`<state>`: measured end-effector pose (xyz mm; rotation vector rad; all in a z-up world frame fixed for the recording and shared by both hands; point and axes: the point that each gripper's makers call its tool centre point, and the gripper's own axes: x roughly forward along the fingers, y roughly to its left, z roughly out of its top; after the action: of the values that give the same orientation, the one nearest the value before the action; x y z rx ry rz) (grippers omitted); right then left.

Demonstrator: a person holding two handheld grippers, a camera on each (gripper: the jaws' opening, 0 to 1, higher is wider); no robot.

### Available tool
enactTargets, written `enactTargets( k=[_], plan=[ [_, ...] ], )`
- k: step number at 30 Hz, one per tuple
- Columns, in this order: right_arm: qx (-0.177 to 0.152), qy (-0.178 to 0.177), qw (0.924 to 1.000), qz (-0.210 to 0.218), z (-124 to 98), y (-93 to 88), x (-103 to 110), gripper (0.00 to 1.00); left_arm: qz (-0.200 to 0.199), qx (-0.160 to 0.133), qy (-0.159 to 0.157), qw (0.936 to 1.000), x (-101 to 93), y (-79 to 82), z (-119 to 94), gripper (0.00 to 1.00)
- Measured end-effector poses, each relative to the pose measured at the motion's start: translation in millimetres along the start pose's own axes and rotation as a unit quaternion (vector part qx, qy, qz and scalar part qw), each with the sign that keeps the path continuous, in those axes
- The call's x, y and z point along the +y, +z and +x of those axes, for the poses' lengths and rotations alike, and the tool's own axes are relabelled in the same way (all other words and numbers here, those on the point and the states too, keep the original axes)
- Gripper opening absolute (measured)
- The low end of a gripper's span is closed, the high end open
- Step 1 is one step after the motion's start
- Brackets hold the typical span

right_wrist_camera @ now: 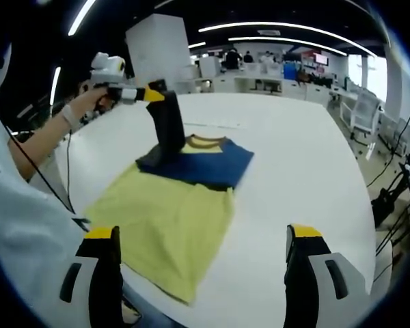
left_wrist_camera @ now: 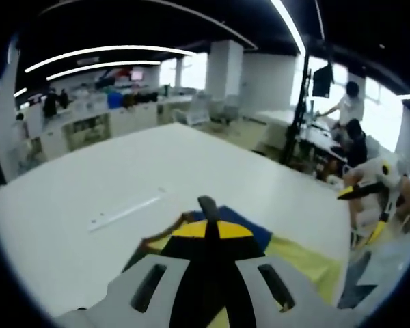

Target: Fold the garment on the visible template until the final outline fits inside the template.

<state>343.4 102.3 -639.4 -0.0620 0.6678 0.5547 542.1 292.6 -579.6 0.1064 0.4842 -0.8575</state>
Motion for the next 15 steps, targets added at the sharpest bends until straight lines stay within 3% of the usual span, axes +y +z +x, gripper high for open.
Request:
enactTargets(
  k=[15],
  plan=[
    [0.004, 0.000, 1.0000, 0.006, 1.7, -2.8, 0.6, 1.00, -0.035, 0.014, -0.008, 0.9993, -1.4, -22.9, 10.5, 0.00]
  ],
)
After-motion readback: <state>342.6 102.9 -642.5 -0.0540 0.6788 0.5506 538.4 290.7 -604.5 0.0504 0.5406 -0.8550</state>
